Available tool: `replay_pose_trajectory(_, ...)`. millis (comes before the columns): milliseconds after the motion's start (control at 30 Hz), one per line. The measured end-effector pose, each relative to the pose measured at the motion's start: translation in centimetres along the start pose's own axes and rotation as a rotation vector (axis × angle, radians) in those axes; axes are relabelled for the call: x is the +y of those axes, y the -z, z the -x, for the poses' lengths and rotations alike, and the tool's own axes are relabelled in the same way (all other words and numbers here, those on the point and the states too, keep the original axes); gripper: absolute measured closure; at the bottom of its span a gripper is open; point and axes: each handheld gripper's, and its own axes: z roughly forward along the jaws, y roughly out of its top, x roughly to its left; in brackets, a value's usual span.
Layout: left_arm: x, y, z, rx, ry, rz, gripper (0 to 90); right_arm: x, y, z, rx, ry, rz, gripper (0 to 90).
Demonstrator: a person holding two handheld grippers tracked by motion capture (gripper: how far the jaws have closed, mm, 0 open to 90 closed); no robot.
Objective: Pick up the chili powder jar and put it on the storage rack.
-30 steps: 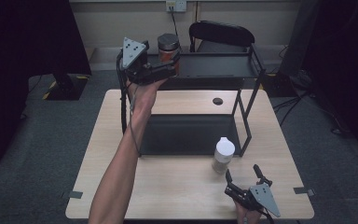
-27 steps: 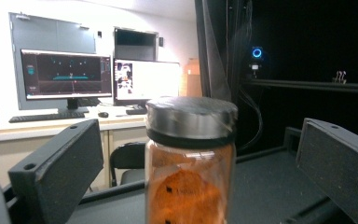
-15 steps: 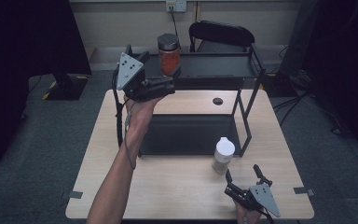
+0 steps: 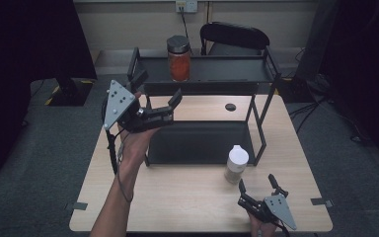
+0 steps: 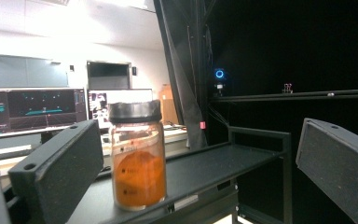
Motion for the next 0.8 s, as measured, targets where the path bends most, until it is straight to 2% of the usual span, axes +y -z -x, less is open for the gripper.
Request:
replay_pose_trajectory(67,-0.4,0.5,0.0,-0.003,0.006,0.006,0.0,0.0,0.0,0.0,0.000,0.000,0.000,2.6)
replay_pose_trajectory(133,-0.9,1.2,-0.1,-0.020,0.029,0.006,0.0,0.0,0.0,0.0,-0.001,0.000,0.000,2.6)
replay_pose_trajectory(300,-2.1,2.6,1.2,0.007,-0.015,0.003,0.0,0.0,0.0,0.0,-0.003,0.000,0.000,2.6)
replay_pose_trajectory(433,-3.3,3.9,2.2,0.020,-0.033,0.001,0.0,0.0,0.0,0.0,-0.003,-0.001,-0.001,2.6)
replay_pose_trajectory(800,-6.4,6.7,3.8,0.056,-0.013,-0.017,0.0,0.0,0.0,-0.1,-0.004,0.000,0.000,2.6)
